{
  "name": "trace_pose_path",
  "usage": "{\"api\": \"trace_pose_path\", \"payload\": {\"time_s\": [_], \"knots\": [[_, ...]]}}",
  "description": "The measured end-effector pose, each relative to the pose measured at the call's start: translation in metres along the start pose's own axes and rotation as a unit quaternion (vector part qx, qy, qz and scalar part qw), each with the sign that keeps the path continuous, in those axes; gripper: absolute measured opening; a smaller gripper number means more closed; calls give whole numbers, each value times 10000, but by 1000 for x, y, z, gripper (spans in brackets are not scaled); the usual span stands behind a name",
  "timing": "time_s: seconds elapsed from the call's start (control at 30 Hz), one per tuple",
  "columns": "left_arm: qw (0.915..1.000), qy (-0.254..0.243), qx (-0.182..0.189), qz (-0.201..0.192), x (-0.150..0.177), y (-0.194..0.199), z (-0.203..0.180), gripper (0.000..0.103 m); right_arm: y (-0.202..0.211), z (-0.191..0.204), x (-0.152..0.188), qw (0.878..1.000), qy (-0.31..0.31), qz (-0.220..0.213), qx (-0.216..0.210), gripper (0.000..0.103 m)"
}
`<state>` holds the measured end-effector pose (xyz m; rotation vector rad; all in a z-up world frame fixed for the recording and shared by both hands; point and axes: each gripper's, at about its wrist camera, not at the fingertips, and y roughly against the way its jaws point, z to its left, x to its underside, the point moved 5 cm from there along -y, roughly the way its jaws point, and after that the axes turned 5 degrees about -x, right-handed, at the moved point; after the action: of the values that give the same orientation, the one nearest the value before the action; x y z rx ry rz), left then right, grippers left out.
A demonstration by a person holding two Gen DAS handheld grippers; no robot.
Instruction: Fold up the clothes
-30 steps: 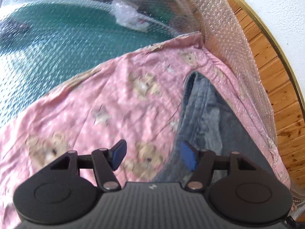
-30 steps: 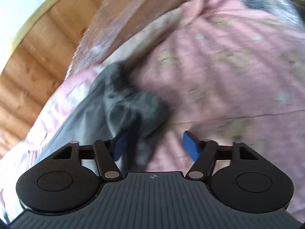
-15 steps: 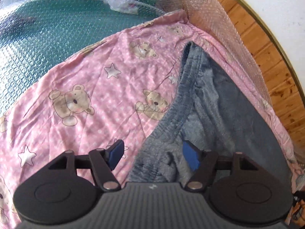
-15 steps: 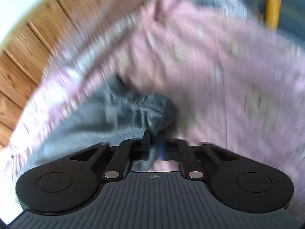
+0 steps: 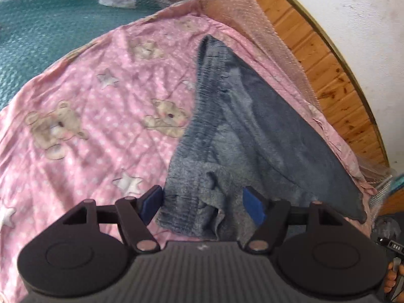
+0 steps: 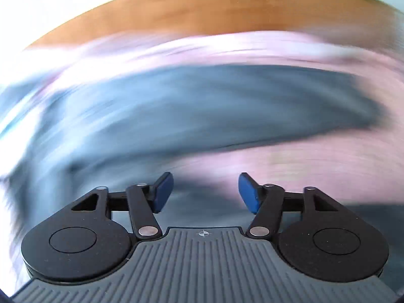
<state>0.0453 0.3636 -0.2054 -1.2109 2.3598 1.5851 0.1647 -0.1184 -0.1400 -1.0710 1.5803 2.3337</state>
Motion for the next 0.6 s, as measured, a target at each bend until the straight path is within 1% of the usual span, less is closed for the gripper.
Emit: {"api": "trace_pose_path", "payload": {"time_s": [0.03, 0.07, 0.1, 0.13, 0.2, 0.23, 0.27, 0.3, 0.33, 0.37, 0.4, 0.43, 0.5, 0.57, 0.6], "knots": [[9999, -68, 134, -24, -3, -1, -6, 70, -10, 43, 0, 9977, 560, 24, -368, 74], [9996, -123, 267, -45, -6, -2, -12, 70, -20, 83, 1, 9915, 1083, 58, -713, 83], [9991, -153, 384, -49, -9, -3, -17, 70, -32, 120, 4, 9824, 1559, 105, -1028, 89], [9987, -173, 481, -38, -11, -5, -21, 71, -43, 153, 8, 9714, 1992, 177, -1278, 89], [9979, -249, 593, -2, -15, -10, -27, 71, -69, 209, 22, 9492, 2702, 408, -1557, 89], [9977, -295, 612, 18, -16, -12, -29, 71, -85, 228, 28, 9401, 2962, 569, -1589, 88], [9976, -343, 603, 37, -16, -15, -29, 71, -101, 244, 34, 9313, 3194, 716, -1599, 83], [9975, -380, 589, 49, -17, -17, -29, 71, -113, 252, 35, 9279, 3291, 821, -1546, 70], [9975, -405, 569, 51, -16, -18, -28, 71, -122, 254, 32, 9301, 3257, 898, -1442, 56], [9975, -427, 564, 54, -16, -18, -27, 71, -131, 257, 29, 9320, 3223, 975, -1339, 16], [9973, -445, 579, 58, -16, -17, -25, 71, -135, 256, 23, 9379, 3083, 997, -1241, 5], [9969, -469, 622, 55, -16, -16, -23, 71, -134, 248, 13, 9481, 2807, 951, -1151, 5], [9956, -530, 774, 28, -14, -11, -20, 77, -133, 229, -12, 9651, 2252, 836, -1041, 5], [9940, -590, 926, 1, -13, -6, -17, 82, -128, 202, -33, 9783, 1639, 772, -1005, 5], [9930, -621, 1002, -12, -12, -4, -15, 82, -126, 190, -44, 9831, 1333, 746, -1009, 5]]}}
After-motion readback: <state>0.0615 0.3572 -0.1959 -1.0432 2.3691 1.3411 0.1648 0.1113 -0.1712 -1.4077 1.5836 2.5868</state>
